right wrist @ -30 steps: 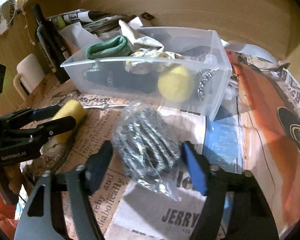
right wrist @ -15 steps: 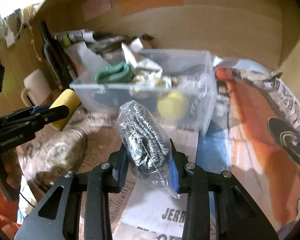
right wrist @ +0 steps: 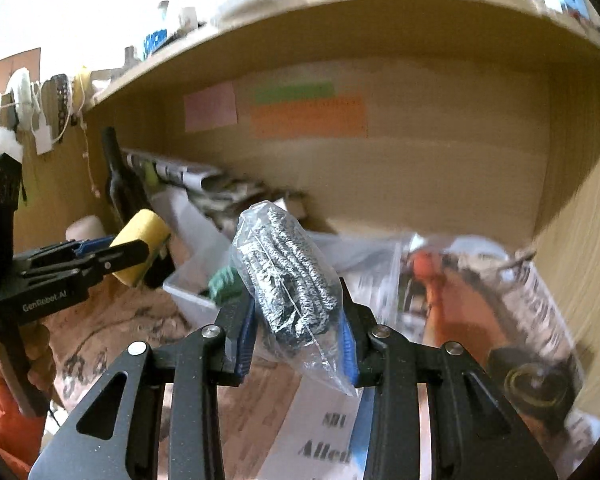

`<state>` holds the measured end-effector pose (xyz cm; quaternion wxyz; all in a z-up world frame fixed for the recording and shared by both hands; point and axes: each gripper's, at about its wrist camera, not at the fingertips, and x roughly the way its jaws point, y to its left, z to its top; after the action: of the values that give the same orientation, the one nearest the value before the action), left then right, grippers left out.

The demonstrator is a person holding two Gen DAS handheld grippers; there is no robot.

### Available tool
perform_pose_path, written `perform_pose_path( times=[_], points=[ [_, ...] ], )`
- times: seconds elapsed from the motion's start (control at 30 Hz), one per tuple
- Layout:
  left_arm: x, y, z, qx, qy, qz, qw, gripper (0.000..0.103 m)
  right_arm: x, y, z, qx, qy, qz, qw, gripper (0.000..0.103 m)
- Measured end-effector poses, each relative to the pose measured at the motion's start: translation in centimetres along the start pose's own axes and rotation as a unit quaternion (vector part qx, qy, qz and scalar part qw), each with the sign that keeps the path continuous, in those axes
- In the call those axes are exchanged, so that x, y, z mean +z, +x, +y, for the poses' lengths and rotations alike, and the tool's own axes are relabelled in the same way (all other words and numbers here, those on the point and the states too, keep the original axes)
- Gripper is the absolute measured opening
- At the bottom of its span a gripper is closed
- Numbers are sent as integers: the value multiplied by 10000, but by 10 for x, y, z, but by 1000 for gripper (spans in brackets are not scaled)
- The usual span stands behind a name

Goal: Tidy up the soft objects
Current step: 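Lower both held items into the clear bin and open both tools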

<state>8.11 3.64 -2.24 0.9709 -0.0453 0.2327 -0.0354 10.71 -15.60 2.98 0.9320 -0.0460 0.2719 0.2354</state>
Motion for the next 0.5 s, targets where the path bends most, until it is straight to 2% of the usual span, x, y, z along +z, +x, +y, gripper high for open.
perform_pose_path(
  times=[0.1, 0.27, 0.5],
  points=[
    [8, 9, 1, 46, -5, -34, 10000, 38, 7, 3, 0, -23, -112, -86, 9999, 32],
    [18, 38, 9, 125, -59, 142, 9998, 38, 13, 23, -6, -129, -128, -34, 9998, 32],
    [15, 85, 20, 71, -246, 688, 9973, 38, 5, 69, -20, -168, 117, 451, 9988, 32]
  ],
)
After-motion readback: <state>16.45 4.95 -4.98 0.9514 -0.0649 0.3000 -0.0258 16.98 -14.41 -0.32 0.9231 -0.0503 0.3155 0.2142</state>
